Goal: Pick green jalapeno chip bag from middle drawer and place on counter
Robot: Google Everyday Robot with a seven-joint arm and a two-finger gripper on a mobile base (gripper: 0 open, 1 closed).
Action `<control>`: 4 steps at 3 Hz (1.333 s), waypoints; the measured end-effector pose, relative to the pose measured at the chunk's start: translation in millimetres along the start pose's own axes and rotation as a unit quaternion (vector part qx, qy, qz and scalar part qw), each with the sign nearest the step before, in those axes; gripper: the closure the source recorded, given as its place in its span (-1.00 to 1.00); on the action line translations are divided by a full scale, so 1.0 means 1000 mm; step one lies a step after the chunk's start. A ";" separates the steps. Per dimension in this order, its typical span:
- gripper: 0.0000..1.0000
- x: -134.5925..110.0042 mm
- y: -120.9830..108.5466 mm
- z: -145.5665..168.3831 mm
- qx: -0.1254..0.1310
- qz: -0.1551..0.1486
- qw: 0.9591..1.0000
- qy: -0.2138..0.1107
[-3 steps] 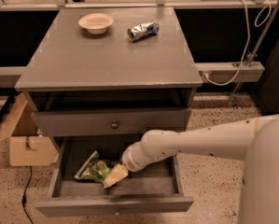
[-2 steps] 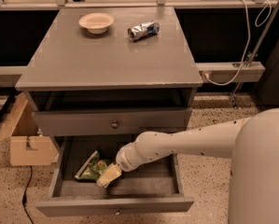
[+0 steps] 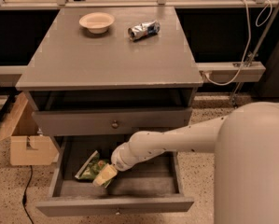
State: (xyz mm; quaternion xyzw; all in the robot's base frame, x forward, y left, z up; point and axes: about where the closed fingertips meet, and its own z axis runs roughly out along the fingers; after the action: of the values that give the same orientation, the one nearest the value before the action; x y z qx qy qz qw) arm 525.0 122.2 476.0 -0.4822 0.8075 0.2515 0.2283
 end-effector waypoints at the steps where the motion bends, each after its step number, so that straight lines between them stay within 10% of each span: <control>1: -1.00 -0.011 -0.011 0.032 0.002 -0.023 1.000 0.003; 3: -1.00 -0.006 -0.033 0.086 0.006 -0.015 0.999 0.037; 4: -0.47 0.012 -0.039 0.097 0.012 0.003 0.998 0.056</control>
Offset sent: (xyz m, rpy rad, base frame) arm 0.0494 0.0563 -0.0591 -0.0289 -0.0364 0.0659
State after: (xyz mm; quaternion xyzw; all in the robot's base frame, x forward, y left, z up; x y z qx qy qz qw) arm 567.3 159.1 387.0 -0.4906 0.8234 0.2151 0.1874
